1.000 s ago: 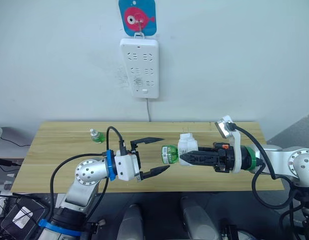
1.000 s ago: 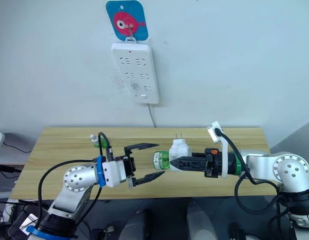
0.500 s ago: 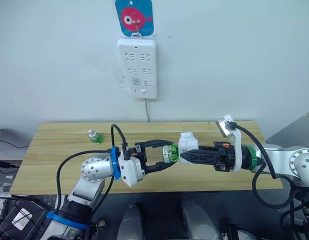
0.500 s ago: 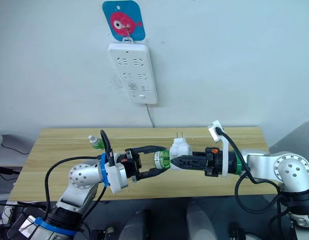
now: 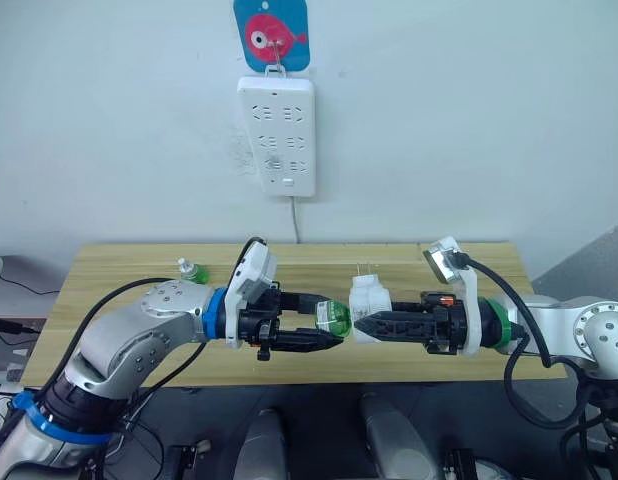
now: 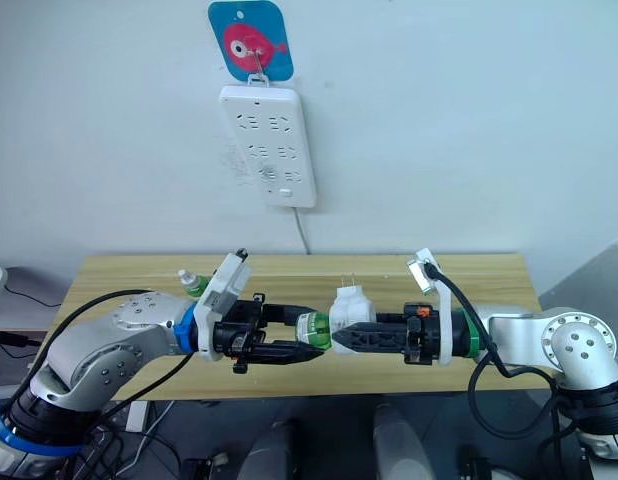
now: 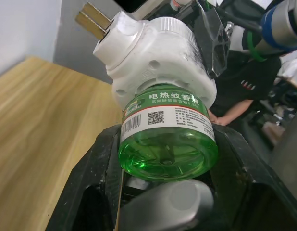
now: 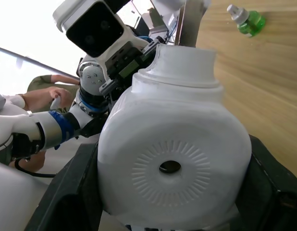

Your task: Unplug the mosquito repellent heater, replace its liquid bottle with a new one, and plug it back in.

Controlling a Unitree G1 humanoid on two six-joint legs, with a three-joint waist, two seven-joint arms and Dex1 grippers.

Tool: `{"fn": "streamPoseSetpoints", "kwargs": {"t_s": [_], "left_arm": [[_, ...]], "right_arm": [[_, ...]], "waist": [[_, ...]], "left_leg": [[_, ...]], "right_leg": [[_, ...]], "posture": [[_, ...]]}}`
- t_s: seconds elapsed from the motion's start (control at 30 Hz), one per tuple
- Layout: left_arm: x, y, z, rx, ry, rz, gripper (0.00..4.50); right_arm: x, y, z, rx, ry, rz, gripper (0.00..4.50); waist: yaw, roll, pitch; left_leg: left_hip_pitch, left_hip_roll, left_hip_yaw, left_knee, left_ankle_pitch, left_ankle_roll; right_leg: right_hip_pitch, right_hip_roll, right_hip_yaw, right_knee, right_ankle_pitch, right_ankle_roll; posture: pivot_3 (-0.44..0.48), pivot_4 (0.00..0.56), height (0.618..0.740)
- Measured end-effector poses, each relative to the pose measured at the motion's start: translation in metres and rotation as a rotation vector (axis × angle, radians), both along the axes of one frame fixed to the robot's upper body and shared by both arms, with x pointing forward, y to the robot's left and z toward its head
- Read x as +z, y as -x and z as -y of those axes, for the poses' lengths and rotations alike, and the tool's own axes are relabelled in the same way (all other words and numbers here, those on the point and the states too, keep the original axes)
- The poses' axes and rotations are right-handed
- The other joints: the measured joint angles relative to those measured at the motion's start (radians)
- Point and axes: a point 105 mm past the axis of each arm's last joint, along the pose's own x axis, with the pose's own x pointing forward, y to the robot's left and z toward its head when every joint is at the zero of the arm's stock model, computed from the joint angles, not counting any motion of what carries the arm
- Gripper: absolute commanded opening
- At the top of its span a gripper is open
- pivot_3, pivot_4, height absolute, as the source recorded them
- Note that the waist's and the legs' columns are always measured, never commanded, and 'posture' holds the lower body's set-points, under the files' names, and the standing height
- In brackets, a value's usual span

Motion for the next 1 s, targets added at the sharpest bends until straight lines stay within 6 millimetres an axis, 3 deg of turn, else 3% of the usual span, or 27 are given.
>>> {"fn": "streamPoseSetpoints", "kwargs": {"t_s": [0.1, 0.33, 0.37, 0.57, 0.77, 1.0], "left_arm": [[-0.003, -0.002, 0.002, 0.004, 0.001, 0.026, 2.22], [-0.026, -0.020, -0.004, 0.132, -0.047, 0.154, 4.41], [-0.028, -0.020, -0.005, 0.137, -0.051, 0.178, 4.50], [-0.040, -0.028, -0.016, 0.199, -0.109, 0.515, 4.50], [-0.019, -0.016, -0.010, 0.185, 0.014, 0.966, 4.50], [-0.011, -0.004, 0.000, 0.129, 0.087, 1.102, 4.50]], "right_arm": [[-0.001, -0.002, 0.002, -0.009, 0.007, -0.003, 3.06], [0.000, -0.007, 0.006, -0.052, 0.019, 0.013, 3.06], [0.001, -0.007, 0.006, -0.053, 0.019, 0.013, 3.06], [0.000, -0.008, 0.006, -0.058, 0.019, 0.013, 3.06], [0.000, -0.009, 0.006, -0.067, 0.022, 0.013, 3.06], [0.000, -0.009, 0.006, -0.067, 0.022, 0.012, 3.06]], "waist": [[0.001, 0.000, 0.000], [0.003, 0.000, 0.000], [0.003, 0.000, 0.000], [0.005, 0.000, 0.000], [0.006, 0.000, 0.000], [0.003, 0.000, 0.000]], "left_leg": [[0.000, 0.000, 0.000, 0.000, 0.000, 0.000], [0.000, 0.000, 0.001, 0.000, 0.000, 0.000], [0.000, 0.000, 0.001, 0.000, 0.000, 0.000], [0.000, 0.000, 0.001, 0.000, 0.000, 0.000], [-0.001, 0.000, 0.002, 0.000, 0.000, 0.000], [-0.001, 0.000, 0.002, 0.001, 0.000, 0.000]], "right_leg": [[0.000, 0.000, 0.000, 0.000, 0.000, -0.001], [0.000, 0.000, 0.001, 0.000, 0.000, -0.001], [0.000, 0.000, 0.001, 0.000, 0.000, -0.001], [0.000, 0.000, 0.002, -0.001, 0.001, -0.002], [0.000, -0.001, 0.002, -0.001, 0.003, -0.005], [0.000, -0.001, 0.003, -0.001, 0.003, -0.004]], "posture": [[-0.210, 0.253, 0.740], [-0.209, 0.255, 0.740], [-0.207, 0.255, 0.740], [-0.207, 0.255, 0.740], [-0.218, 0.252, 0.740], [-0.219, 0.248, 0.740]]}}
